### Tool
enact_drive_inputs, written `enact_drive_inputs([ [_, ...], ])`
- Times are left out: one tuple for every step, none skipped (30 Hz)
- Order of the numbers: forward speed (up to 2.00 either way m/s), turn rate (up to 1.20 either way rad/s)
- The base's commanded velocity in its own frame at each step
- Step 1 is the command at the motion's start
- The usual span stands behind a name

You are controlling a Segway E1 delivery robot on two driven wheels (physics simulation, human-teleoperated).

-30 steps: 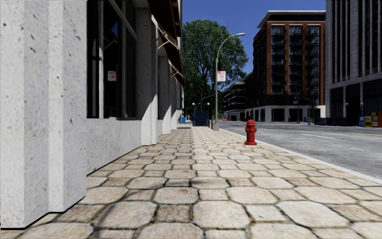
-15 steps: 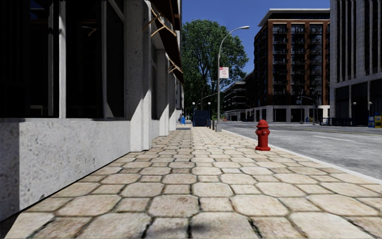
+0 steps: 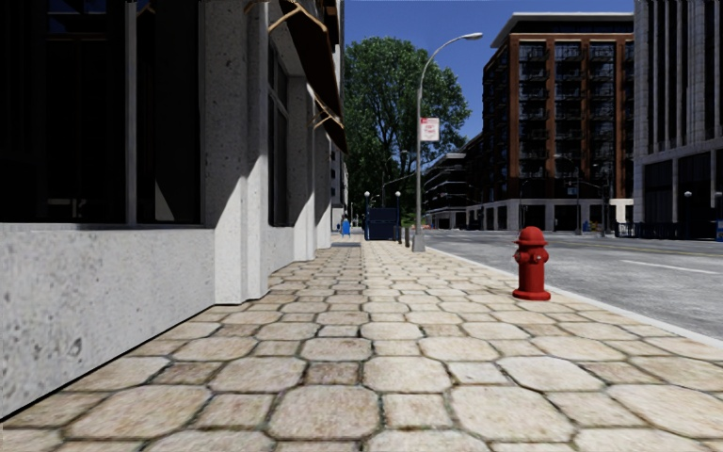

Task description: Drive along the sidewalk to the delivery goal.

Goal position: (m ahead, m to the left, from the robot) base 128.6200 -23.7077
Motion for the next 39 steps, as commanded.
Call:
enact_drive_inputs([
  [2.00, 0.00],
  [2.00, 0.00],
  [2.00, 0.00],
  [2.00, 0.00],
  [2.00, 0.00],
  [2.00, 0.00],
  [2.00, 0.00],
  [2.00, 0.00],
  [2.00, 0.00],
  [2.00, 0.00],
  [2.00, 0.00],
  [2.00, 0.00],
  [2.00, 0.00],
  [2.00, 0.00],
  [2.00, 0.00],
  [2.00, 0.00],
  [2.00, 0.00],
  [2.00, 0.00],
  [2.00, 0.00],
  [2.00, 0.00],
  [2.00, 0.00],
  [2.00, 0.00],
  [2.00, 0.00],
  [2.00, 0.00],
  [2.00, 0.00],
  [2.00, 0.00],
  [2.00, 0.00],
  [2.00, 0.00],
  [2.00, 0.00],
  [2.00, 0.00],
  [2.00, 0.00],
  [2.00, 0.00],
  [2.00, 0.00],
  [2.00, 0.00],
  [2.00, 0.00],
  [2.00, 0.00],
  [2.00, 0.00],
  [2.00, 0.00],
  [2.00, 0.00],
])
